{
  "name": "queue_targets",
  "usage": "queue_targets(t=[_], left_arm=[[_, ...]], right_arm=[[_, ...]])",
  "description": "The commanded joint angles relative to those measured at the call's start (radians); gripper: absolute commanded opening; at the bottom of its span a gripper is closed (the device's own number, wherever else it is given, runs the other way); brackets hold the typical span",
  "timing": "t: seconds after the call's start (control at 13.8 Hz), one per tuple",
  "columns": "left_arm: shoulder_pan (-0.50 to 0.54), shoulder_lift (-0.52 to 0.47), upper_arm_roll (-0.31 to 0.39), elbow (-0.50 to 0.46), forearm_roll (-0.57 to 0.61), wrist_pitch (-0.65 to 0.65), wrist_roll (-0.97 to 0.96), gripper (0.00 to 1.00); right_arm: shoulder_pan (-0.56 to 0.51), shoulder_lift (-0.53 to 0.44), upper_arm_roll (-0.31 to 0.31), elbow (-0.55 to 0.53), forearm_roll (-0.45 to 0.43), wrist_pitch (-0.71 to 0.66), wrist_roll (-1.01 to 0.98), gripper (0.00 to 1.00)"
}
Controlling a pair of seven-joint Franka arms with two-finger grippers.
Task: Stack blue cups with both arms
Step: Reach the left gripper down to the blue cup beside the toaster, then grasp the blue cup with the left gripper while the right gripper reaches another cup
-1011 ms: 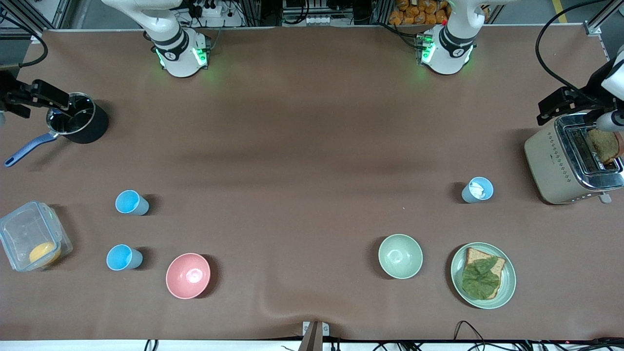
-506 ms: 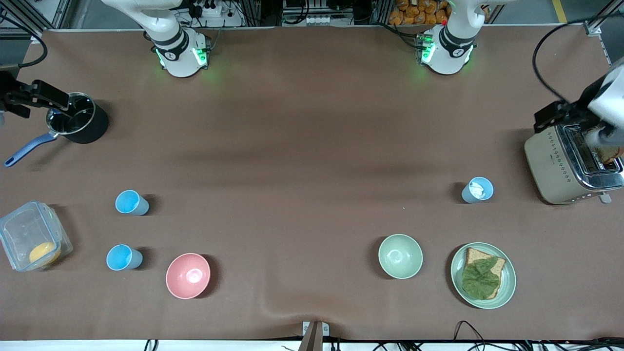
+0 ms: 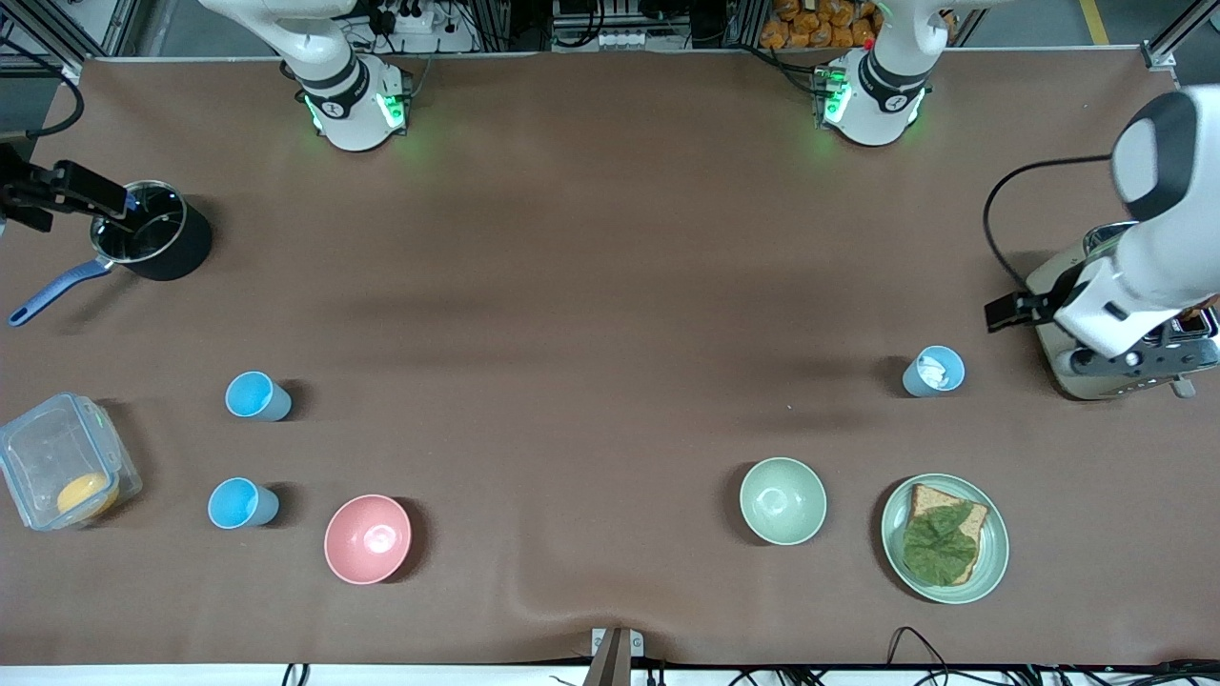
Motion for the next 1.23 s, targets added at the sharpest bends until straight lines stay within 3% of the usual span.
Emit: queue_targets(t=[0.0,0.22,0.43,0.65,0.72,0.87,1.01,1.08,1.16], left_arm=[[0.046,-0.022,-0.006,-0.178,0.011,0.196,0.028,1.0],[0.063,0.065,-0.006,-0.211,0.009,0.279,0.028,1.0],[0.092,0.14,-0.009,-0.211,0.008,0.343,0.028,1.0],[0.101,0.186,-0.009,-0.208,0.006,0.386,0.026,1.0],[0.101,0.195,-0.01,-0.205,0.005,0.394,0.026,0.96],[0.095,0.212,-0.013,-0.2,-0.014,0.397,0.026,0.83],[0.092,0.234,-0.013,-0.196,-0.014,0.422,0.026,0.62],[0.093,0.247,-0.013,-0.197,-0.014,0.435,0.028,0.5],[0.092,0.254,-0.015,-0.197,-0.014,0.44,0.028,0.3]], right_arm=[[-0.019,0.034,0.006,-0.011,-0.004,0.004,0.01,1.0],[-0.028,0.089,0.005,-0.015,-0.007,0.012,0.01,1.0],[-0.108,0.186,0.005,-0.017,-0.008,0.061,0.009,1.0],[-0.146,0.296,0.006,-0.011,-0.074,0.125,0.007,1.0],[-0.148,0.318,0.006,-0.011,-0.073,0.159,-0.002,1.0],[-0.146,0.368,0.006,-0.012,-0.071,0.219,-0.025,1.0],[-0.156,0.425,0.008,-0.009,-0.068,0.275,-0.028,1.0],[-0.15,0.46,0.008,-0.009,-0.067,0.311,-0.028,1.0],[-0.149,0.494,0.011,-0.009,-0.065,0.344,-0.028,1.0]])
